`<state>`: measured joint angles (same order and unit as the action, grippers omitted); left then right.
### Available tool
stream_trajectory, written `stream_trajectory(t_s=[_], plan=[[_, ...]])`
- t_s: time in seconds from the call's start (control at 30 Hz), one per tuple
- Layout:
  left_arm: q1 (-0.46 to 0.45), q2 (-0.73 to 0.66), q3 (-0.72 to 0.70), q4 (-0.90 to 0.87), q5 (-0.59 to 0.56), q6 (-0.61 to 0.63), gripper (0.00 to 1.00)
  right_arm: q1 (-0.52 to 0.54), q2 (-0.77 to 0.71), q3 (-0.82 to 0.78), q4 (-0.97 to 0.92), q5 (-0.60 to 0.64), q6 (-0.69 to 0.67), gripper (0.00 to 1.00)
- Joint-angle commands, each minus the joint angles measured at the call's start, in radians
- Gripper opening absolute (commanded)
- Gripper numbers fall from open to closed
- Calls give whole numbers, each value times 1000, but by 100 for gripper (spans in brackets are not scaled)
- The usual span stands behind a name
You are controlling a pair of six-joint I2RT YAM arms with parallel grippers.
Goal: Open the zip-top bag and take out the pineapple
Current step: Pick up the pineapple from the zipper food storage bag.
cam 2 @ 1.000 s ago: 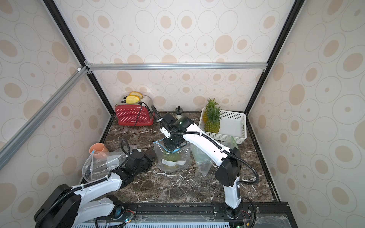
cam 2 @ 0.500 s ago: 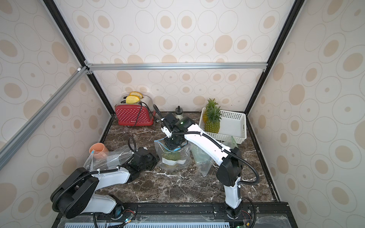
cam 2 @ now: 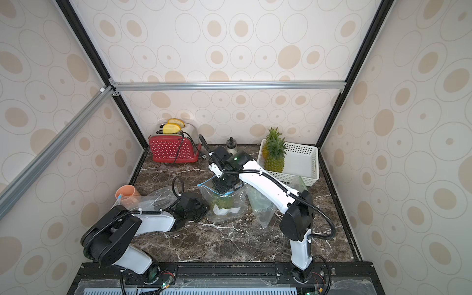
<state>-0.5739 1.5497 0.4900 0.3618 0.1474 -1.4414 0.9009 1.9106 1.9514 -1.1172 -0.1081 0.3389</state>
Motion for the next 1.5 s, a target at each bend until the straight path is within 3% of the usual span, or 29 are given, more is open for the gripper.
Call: stream_trajectory(t_s=[0.0, 0.17, 0.4, 0.83, 1.23, 1.47], plan=[[-15, 29, 32, -171, -27, 5, 0, -6, -51, 12, 42, -19, -10, 0], [-22, 95, 38, -247, -48, -11, 0, -6, -52, 118, -6, -4, -34, 0], [-53, 179, 108, -352, -109, -14, 0, -6, -10, 384, -142, -25, -67, 0], [-72, 191, 148, -478, -190, -10, 0, -5, -19, 679, -307, -21, -114, 0], [-79, 210, 221, -623, -236, 36, 0, -7, -168, 692, -300, 53, -140, 0], [-80, 167, 336, -826, -335, 126, 0, -12, -226, 690, -297, 93, -155, 0]])
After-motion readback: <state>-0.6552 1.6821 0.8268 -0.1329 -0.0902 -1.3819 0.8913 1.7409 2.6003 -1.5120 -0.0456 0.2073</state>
